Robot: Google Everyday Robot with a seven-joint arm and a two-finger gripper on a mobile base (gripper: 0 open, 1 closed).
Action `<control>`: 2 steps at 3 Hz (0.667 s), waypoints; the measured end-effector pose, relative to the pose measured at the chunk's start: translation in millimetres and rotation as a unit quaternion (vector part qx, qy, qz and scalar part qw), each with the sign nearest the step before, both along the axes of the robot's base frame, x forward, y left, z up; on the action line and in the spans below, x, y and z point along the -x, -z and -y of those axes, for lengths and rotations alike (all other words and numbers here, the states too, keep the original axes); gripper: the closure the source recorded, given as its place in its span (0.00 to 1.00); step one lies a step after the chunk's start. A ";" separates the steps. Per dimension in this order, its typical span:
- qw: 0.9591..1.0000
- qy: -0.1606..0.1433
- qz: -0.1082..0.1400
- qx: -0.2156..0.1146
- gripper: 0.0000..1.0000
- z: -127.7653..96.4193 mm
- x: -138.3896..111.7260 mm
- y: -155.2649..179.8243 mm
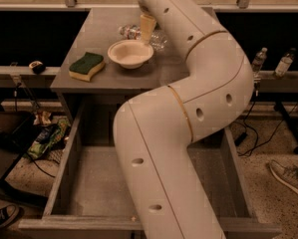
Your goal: Place water bottle into top drawer
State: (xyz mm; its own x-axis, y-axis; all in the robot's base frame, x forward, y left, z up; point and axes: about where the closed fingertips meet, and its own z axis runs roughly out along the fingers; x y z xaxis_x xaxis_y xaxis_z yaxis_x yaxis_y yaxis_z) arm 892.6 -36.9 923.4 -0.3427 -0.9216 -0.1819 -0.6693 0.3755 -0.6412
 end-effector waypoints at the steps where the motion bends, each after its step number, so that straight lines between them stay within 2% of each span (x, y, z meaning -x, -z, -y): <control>1: 0.999 0.011 0.037 0.003 0.00 42.8 -1.9 -30.9; 2: 0.999 0.012 0.039 0.004 0.00 46.9 -2.1 -32.0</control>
Offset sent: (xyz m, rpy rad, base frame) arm 0.0018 -0.0406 0.0293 -0.0067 -0.0696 -0.0210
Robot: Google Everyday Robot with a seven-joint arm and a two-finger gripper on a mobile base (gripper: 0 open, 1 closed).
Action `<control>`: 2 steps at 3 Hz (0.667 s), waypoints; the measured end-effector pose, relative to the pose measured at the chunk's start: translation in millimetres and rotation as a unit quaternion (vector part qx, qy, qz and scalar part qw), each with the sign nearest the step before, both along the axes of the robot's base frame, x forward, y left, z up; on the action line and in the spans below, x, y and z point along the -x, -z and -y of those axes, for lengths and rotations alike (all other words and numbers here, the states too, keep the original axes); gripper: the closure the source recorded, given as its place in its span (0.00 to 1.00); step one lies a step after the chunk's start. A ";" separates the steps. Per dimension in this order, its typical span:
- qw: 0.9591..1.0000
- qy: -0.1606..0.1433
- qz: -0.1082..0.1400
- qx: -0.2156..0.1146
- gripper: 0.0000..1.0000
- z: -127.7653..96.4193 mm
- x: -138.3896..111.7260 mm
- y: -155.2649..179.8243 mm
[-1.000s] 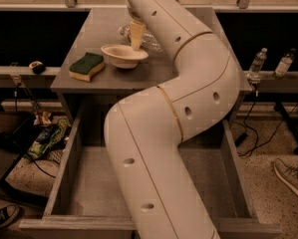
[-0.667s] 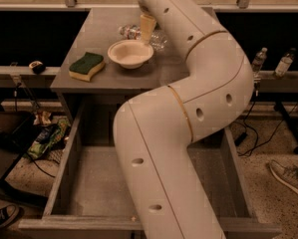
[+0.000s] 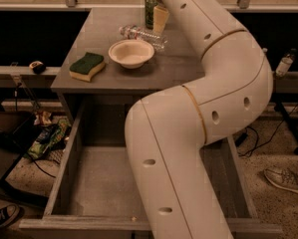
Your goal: Place water bottle into top drawer
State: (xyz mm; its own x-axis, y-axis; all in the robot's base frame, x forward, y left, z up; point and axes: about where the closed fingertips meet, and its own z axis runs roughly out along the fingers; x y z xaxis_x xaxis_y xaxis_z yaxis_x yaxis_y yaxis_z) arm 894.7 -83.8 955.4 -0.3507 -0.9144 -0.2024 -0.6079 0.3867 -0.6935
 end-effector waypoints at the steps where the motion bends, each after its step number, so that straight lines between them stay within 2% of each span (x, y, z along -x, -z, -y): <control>1: 1.000 -0.008 -0.007 -0.015 0.00 -16.9 -3.9 12.6; 2: 0.999 -0.014 -0.011 -0.033 0.00 -32.8 -6.8 22.4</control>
Offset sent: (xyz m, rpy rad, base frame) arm 0.0097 0.0532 -0.0245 0.1156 0.0219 0.0433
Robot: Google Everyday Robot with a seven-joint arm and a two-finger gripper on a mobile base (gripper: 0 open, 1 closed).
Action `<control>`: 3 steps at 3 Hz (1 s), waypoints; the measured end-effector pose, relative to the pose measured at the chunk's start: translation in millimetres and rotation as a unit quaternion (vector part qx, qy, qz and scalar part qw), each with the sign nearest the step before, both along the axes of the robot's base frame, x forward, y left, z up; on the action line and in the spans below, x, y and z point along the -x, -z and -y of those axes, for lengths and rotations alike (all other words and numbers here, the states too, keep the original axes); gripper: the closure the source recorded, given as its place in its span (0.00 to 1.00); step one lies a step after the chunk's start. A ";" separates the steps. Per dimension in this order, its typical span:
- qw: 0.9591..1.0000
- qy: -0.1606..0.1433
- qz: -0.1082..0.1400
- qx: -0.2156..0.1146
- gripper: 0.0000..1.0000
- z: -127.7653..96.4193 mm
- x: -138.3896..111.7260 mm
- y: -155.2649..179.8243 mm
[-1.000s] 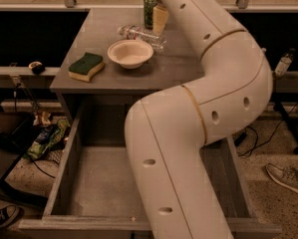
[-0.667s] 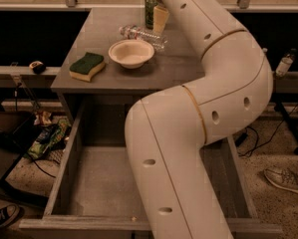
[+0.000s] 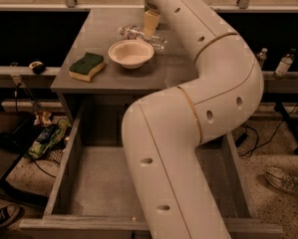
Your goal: Place water bottle into top drawer
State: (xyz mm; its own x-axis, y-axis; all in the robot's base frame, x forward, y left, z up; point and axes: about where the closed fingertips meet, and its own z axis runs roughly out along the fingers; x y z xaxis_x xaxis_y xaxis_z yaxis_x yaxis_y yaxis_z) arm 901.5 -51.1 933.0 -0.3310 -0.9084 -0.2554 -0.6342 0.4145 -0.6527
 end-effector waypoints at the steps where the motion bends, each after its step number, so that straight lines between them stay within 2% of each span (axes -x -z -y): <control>1: 1.000 0.003 -0.006 0.007 0.00 -17.0 -3.6 10.9; 2: 1.000 0.007 -0.011 0.018 0.00 -24.2 -4.8 17.6; 3: 0.999 0.026 -0.015 0.033 0.00 -17.3 -5.6 23.6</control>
Offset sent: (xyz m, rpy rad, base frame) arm 0.0048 0.0349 -0.0162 -0.0584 0.0220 -0.0231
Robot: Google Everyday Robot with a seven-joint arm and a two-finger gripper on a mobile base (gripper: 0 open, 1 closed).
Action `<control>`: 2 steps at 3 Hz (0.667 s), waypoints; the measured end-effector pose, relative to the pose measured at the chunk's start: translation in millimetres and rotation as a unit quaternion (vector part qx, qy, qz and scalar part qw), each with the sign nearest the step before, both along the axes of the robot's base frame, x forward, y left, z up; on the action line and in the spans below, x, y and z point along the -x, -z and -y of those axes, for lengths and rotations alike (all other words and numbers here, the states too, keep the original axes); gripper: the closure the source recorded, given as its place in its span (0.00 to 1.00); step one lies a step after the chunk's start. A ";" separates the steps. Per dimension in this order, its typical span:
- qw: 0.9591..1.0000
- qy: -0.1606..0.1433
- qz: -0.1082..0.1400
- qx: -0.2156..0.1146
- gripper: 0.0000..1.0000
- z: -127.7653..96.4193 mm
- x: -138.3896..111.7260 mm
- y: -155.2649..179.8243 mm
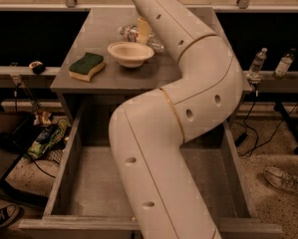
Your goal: Place water bottle into top drawer
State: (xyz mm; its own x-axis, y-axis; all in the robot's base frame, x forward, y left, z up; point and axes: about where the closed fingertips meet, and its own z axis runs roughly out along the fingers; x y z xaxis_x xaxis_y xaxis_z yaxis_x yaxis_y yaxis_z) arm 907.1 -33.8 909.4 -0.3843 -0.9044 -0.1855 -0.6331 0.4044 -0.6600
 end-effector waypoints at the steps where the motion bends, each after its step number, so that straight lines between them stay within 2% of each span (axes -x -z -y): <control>1: 1.000 0.018 0.006 0.019 0.00 13.0 -1.4 -4.1; 2: 1.000 0.019 0.007 0.020 0.18 13.8 -1.5 -4.4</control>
Offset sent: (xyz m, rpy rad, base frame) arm 0.0013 -0.0118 0.0037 -0.0344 -0.0115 -0.0331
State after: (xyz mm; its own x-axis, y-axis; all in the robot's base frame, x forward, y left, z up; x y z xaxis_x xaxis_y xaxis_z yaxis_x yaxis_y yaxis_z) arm 908.6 -47.6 913.8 -0.4164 -0.8959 -0.1548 -0.6087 0.4012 -0.6845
